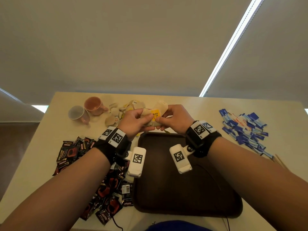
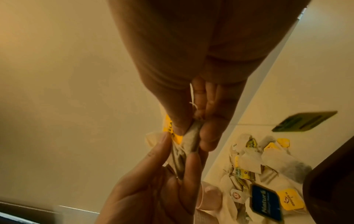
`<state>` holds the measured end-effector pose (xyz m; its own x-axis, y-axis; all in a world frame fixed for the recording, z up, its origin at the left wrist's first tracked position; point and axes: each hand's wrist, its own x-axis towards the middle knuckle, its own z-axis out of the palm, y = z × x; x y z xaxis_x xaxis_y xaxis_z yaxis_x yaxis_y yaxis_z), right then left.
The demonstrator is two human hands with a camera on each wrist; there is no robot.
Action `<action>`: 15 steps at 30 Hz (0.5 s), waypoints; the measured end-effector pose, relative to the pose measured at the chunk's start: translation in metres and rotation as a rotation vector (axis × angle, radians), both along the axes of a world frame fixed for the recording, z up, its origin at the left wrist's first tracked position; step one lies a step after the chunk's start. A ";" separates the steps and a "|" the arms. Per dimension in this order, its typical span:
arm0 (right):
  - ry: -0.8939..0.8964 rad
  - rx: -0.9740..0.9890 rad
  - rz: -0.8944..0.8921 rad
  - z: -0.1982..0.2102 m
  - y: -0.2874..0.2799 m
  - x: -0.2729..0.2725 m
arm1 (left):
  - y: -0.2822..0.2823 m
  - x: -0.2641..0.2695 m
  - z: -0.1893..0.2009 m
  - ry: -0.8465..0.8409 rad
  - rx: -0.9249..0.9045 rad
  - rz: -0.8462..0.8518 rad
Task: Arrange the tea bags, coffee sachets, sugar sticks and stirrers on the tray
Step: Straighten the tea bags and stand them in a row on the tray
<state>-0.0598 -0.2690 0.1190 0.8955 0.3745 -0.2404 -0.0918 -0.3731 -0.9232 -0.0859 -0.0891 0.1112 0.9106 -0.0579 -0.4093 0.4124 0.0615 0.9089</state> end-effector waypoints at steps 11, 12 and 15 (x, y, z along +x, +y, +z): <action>0.089 0.033 -0.077 0.000 -0.003 -0.005 | 0.011 -0.010 -0.002 0.051 -0.117 0.059; 0.072 0.014 -0.073 -0.001 -0.003 -0.005 | 0.012 -0.010 -0.002 0.046 -0.112 0.061; 0.036 -0.020 -0.062 -0.002 -0.005 -0.005 | 0.015 -0.011 -0.001 0.022 -0.107 0.090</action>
<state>-0.0645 -0.2742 0.1173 0.9075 0.3133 -0.2797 -0.1483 -0.3839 -0.9114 -0.0966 -0.0743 0.1099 0.9047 -0.0208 -0.4255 0.4210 0.1957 0.8857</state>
